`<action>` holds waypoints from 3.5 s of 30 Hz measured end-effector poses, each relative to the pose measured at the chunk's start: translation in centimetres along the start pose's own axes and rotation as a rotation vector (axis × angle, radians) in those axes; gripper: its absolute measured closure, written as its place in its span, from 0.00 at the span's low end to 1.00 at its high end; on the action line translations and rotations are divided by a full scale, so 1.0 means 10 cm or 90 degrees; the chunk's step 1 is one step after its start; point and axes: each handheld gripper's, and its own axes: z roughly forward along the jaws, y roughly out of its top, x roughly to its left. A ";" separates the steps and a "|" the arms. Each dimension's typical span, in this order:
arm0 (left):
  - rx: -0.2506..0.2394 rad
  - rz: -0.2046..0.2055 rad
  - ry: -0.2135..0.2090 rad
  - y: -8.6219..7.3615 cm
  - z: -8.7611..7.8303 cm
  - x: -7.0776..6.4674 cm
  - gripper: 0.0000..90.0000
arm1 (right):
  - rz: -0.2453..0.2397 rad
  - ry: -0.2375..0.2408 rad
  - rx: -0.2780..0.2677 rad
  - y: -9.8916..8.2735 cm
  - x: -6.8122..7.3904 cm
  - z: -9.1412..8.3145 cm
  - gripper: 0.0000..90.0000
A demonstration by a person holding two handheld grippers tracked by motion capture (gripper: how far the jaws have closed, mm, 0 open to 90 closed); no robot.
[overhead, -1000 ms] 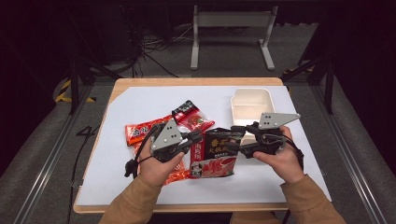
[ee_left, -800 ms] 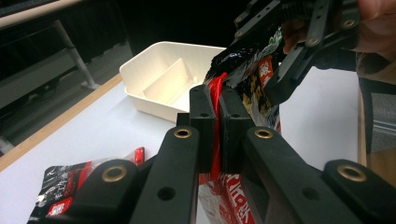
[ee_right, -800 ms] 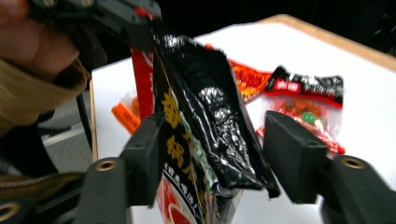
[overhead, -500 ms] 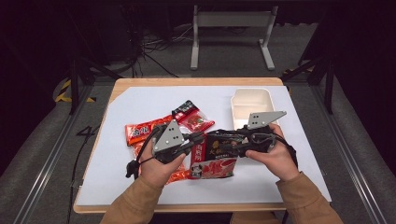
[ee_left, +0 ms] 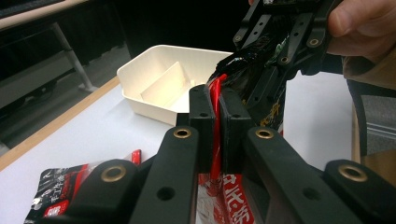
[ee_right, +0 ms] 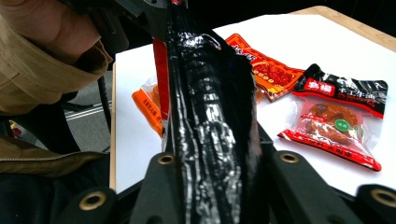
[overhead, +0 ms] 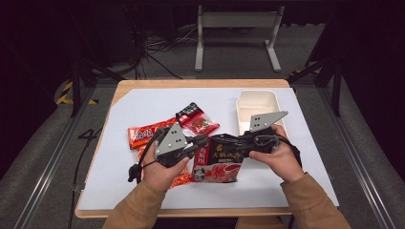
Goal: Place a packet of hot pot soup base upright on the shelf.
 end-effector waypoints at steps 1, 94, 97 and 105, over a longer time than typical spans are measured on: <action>0.000 -0.001 -0.001 0.00 0.00 0.00 0.96 | 0.001 0.000 0.003 0.01 0.00 0.00 0.84; 0.061 -0.183 0.041 -0.39 -0.47 0.76 0.13 | -0.035 -0.241 -0.064 0.80 -1.37 -1.02 0.89; 0.069 -0.185 0.043 -0.40 -0.47 0.76 0.12 | -0.035 -0.248 -0.066 0.78 -1.42 -1.03 0.89; 0.081 -0.189 0.056 -0.47 -0.54 0.79 0.09 | -0.038 -0.266 -0.074 0.70 -1.58 -1.05 0.89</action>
